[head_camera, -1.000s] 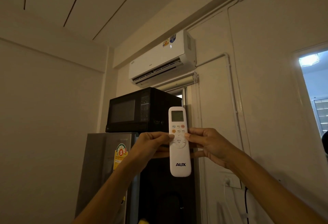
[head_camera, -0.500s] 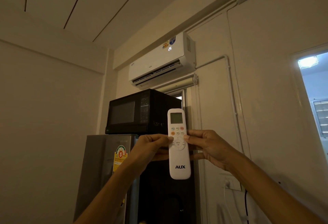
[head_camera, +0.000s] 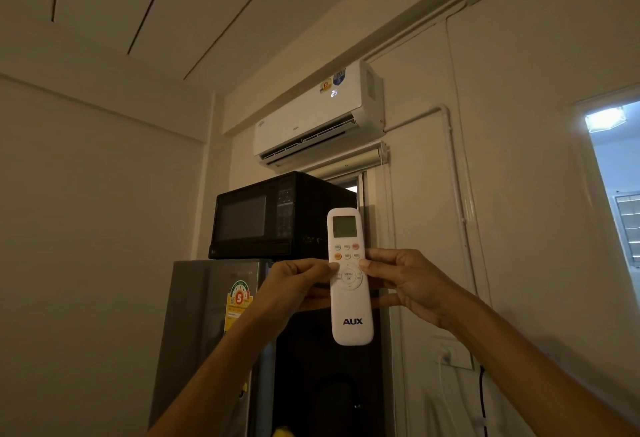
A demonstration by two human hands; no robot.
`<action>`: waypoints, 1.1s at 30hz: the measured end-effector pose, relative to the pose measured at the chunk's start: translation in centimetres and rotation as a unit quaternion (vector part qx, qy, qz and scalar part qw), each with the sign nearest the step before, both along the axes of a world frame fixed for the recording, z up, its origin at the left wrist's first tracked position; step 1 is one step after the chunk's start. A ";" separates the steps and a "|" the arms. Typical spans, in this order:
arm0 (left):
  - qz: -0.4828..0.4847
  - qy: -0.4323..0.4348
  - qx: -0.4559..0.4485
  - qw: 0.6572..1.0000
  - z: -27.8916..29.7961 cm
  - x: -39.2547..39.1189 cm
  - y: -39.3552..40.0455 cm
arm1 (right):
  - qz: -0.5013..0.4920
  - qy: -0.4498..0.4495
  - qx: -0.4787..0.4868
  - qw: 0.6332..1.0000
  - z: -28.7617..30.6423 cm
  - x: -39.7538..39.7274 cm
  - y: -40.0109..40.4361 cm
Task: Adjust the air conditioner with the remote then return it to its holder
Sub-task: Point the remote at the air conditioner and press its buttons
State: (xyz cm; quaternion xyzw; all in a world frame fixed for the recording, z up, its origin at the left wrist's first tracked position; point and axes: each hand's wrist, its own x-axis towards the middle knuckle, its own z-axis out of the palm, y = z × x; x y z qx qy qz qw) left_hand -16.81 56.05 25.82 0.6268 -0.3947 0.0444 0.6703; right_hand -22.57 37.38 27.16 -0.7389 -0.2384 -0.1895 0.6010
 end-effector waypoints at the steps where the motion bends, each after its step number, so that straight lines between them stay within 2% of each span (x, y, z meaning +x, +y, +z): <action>1: -0.001 0.001 -0.001 1.000 -0.1 0.0 0.0 | -0.001 0.001 -0.001 1.000 0.0 0.0 0.0; 15: -0.018 0.018 0.006 1.000 -2.7 0.5 -0.6 | -0.020 0.013 -0.004 1.000 -2.5 0.1 -0.5; 33: -0.067 0.045 0.033 0.996 -11.7 0.5 -5.1 | -0.091 0.066 0.012 0.994 -12.2 -0.7 -4.8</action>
